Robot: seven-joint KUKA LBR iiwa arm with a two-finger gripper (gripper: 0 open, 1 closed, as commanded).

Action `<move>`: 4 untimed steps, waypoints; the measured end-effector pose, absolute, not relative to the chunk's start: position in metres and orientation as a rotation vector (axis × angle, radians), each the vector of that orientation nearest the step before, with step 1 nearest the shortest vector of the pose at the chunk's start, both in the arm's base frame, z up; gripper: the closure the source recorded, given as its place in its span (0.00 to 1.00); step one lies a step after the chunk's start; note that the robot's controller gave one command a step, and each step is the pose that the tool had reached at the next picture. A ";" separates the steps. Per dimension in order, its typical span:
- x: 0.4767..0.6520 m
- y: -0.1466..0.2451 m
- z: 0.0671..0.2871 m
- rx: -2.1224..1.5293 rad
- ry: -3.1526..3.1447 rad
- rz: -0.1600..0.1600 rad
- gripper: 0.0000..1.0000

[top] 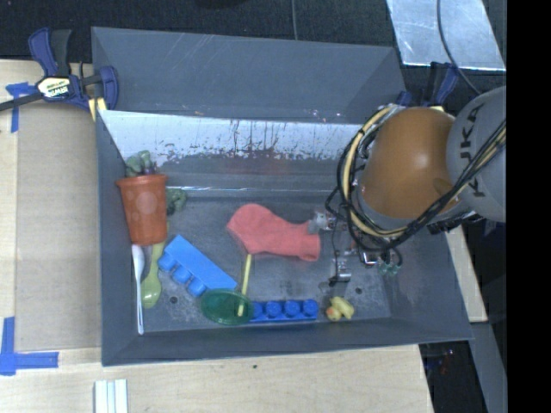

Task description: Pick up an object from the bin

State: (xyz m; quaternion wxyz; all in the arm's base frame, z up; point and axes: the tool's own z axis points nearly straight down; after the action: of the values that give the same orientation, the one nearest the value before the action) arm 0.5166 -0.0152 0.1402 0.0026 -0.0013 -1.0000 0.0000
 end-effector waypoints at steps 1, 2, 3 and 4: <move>0.519 -0.015 0.144 -0.003 -3.144 0.000 0.00; 0.556 -0.004 0.105 0.051 -3.151 0.001 0.00; 0.614 -0.012 0.088 0.067 -3.155 0.003 1.00; 0.614 -0.012 0.088 0.068 -3.155 0.003 1.00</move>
Offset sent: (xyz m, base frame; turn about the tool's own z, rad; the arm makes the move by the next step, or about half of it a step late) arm 0.0477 0.0155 -0.0503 -0.0507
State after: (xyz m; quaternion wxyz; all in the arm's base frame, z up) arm 0.6142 -0.0123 0.0875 -0.0070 0.0214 -0.9997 0.0008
